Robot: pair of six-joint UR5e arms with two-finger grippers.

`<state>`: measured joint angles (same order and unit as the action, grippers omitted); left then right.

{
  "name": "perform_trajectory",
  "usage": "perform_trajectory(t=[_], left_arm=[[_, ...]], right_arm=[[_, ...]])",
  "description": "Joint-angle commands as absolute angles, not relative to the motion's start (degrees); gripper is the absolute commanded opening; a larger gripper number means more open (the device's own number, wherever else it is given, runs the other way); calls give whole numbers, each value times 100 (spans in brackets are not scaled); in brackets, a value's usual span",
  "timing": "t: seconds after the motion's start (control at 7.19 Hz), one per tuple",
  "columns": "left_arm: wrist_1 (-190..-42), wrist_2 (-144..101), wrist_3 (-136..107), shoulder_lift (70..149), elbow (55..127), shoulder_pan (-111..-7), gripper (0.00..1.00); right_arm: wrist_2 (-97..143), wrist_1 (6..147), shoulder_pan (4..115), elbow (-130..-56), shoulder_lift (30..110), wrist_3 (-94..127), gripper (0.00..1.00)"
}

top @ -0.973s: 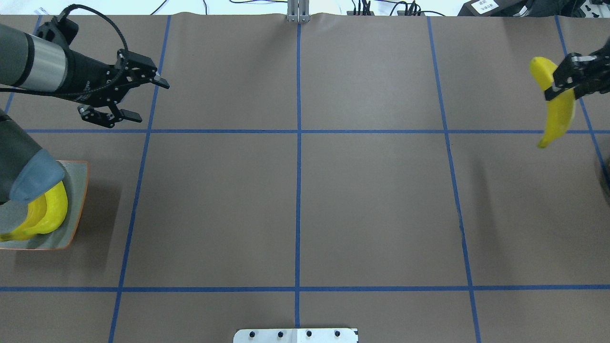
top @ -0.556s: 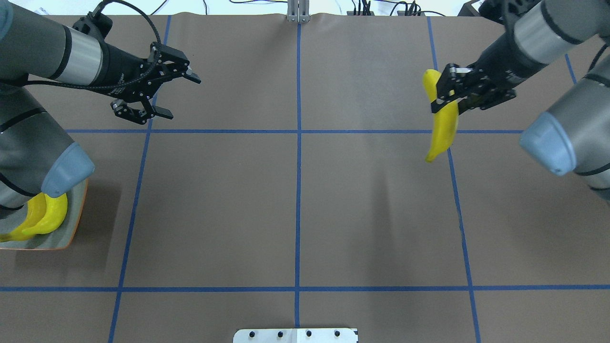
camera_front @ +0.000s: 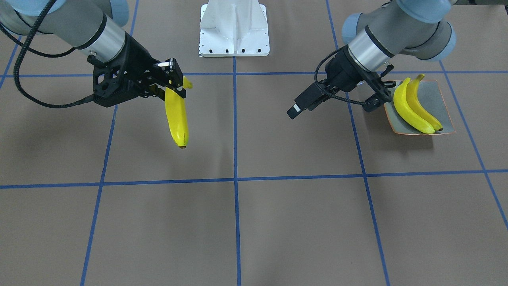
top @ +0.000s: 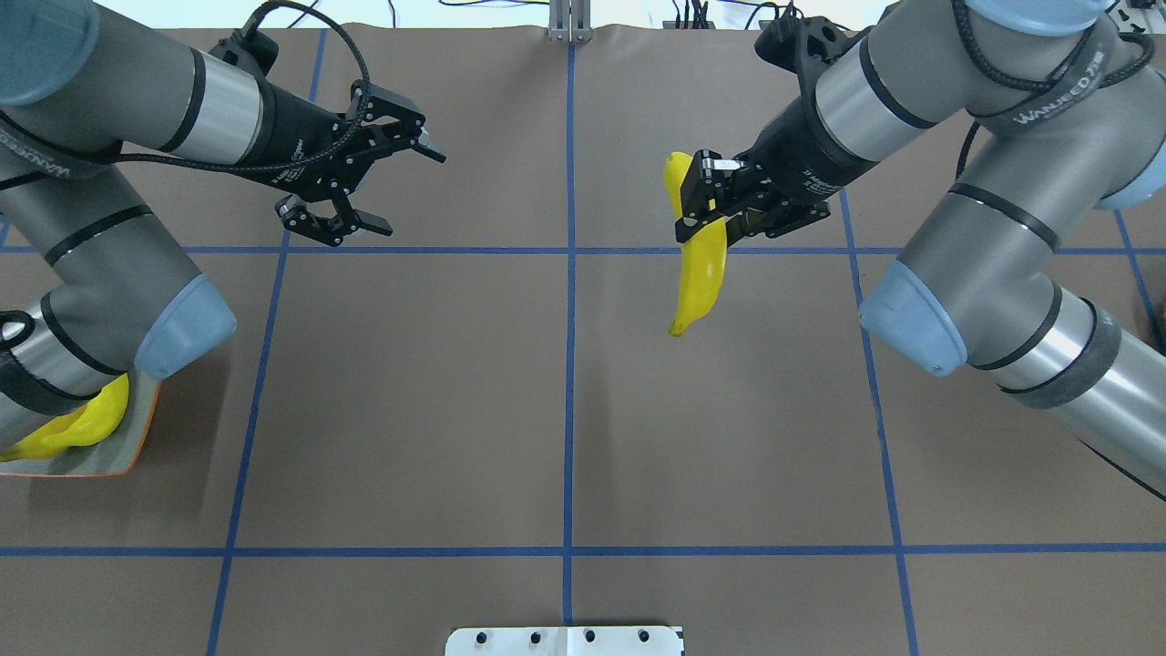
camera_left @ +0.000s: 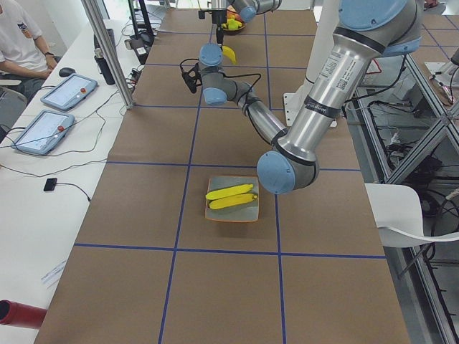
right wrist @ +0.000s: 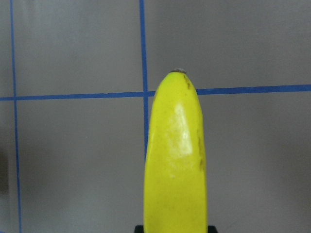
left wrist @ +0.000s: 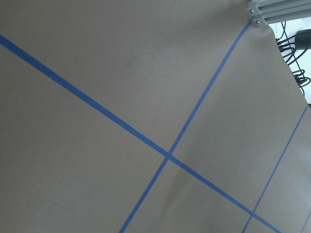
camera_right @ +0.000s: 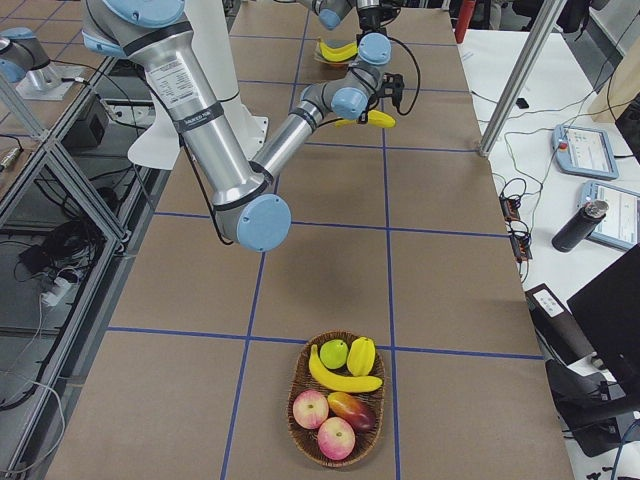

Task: Transfer all bananas from basket to plate

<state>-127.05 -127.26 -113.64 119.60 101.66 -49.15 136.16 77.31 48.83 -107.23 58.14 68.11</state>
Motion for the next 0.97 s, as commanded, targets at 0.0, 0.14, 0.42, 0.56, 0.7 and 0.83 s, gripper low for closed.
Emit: perform_trajectory(t=[0.0,0.14,0.42,0.56,0.7,0.83], left_arm=[[-12840,-12709,-11558,12181,10151,-4747,100],[-12841,-12709,-11566,12347,10117,-4616,100],[-12850,-12709,-11707,12594,9959,-4500,99],[-12850,-12700,-11742,12717,9897,-4491,100],[-12858,-12700,-11916,12866,9775,-4491,99],[-12858,-12700,-11935,12919,9739,-4491,99]], right_arm=[[13501,7018,4651,-10530,5713,7293,0],[13239,6866,4475,-10486,5591,7373,0],[13166,6829,4334,-10441,5310,7540,0],[13114,6681,4246,-10441,5265,7558,0],[12844,6366,4115,-10441,5265,7785,0],[12745,6189,4018,-10441,5265,7883,0]])
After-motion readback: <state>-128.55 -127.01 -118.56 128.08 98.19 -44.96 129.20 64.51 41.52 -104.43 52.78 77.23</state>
